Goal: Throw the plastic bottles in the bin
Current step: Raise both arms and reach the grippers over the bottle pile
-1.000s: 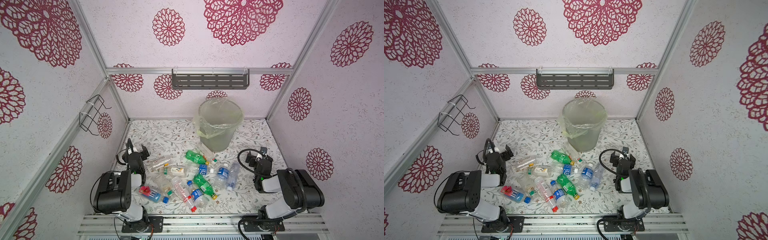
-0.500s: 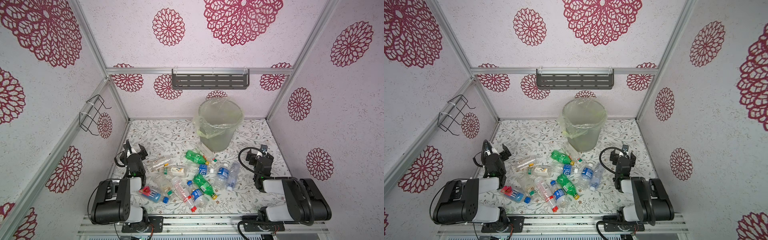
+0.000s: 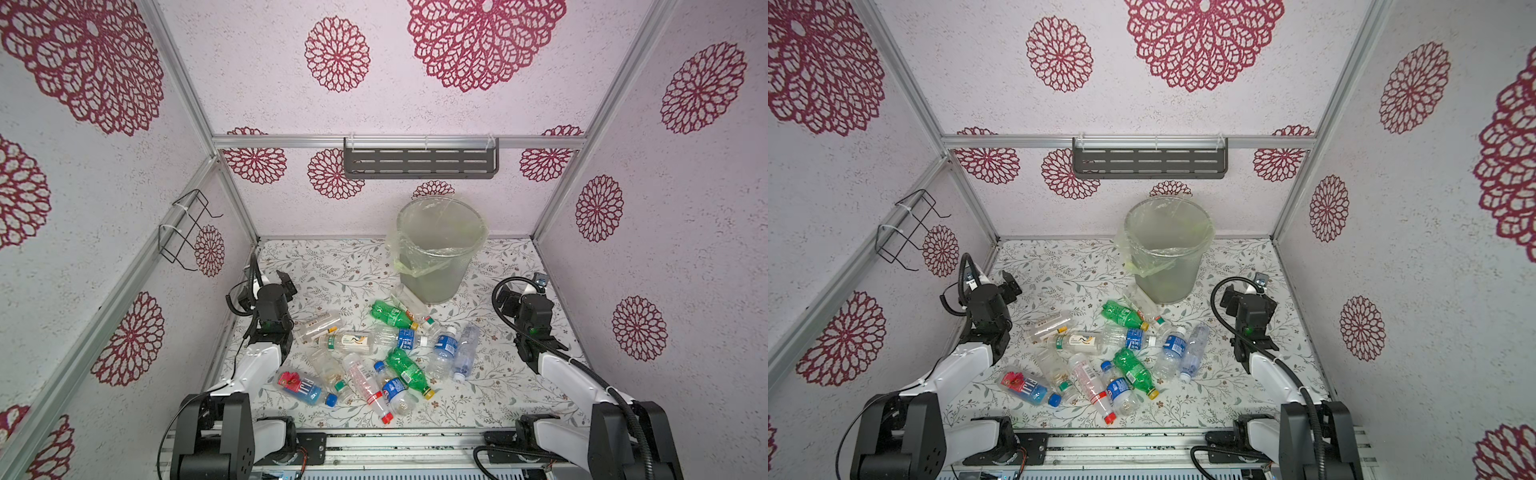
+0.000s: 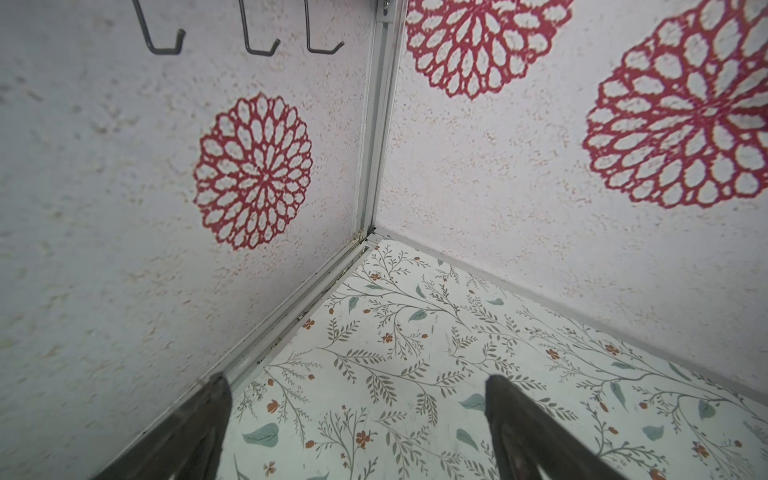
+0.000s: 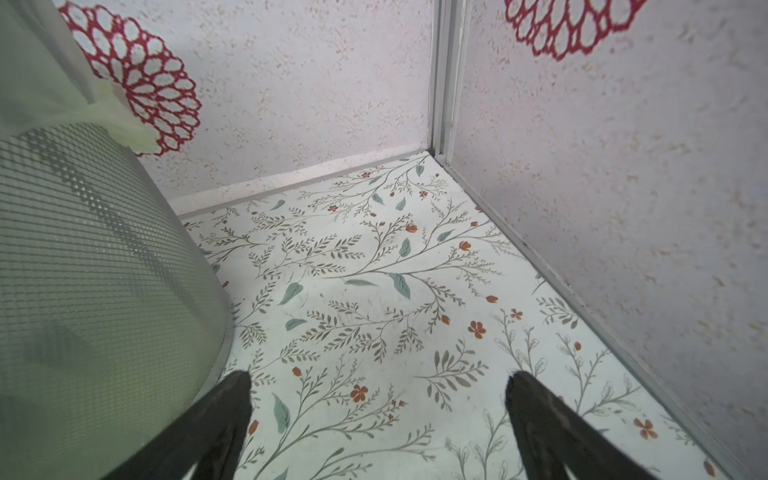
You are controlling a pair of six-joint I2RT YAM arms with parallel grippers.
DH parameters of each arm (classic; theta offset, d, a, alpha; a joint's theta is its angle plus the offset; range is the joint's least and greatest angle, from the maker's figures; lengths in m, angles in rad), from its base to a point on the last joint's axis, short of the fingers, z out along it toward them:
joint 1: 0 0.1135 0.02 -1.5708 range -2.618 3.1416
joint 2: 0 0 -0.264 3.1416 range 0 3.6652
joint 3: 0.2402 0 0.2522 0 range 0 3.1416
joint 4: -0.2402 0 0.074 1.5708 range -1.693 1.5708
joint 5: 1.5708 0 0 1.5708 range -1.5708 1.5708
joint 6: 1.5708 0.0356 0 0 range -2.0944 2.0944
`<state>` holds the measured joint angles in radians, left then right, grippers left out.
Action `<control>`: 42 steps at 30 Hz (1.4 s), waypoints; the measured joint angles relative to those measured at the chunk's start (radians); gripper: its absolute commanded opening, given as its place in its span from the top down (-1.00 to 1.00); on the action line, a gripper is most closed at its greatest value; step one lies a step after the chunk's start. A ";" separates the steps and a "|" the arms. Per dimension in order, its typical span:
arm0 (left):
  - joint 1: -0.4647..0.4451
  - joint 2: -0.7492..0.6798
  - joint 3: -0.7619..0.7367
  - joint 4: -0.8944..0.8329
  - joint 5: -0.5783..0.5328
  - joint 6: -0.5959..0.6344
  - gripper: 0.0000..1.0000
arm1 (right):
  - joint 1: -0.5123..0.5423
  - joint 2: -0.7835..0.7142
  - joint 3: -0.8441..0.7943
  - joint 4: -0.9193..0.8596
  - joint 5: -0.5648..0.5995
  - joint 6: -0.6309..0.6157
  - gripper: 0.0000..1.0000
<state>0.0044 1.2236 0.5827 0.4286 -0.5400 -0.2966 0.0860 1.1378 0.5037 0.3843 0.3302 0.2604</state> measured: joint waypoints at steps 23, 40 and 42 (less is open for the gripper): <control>-0.150 -0.146 0.133 -0.607 0.305 -0.416 -0.95 | 0.093 -0.031 0.102 -0.633 -0.190 0.287 -0.98; -0.447 -0.104 0.240 -0.881 0.214 -0.535 -0.95 | 0.351 0.026 0.161 -0.809 -0.143 0.599 -0.98; -0.448 -0.104 0.239 -0.884 0.209 -0.535 -0.95 | 0.360 0.026 0.152 -0.809 -0.145 0.615 -0.98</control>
<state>-0.4435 1.1194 0.8215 -0.4553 -0.3313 -0.8314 0.4461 1.1641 0.6556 -0.4244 0.1852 0.8753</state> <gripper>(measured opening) 0.974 0.989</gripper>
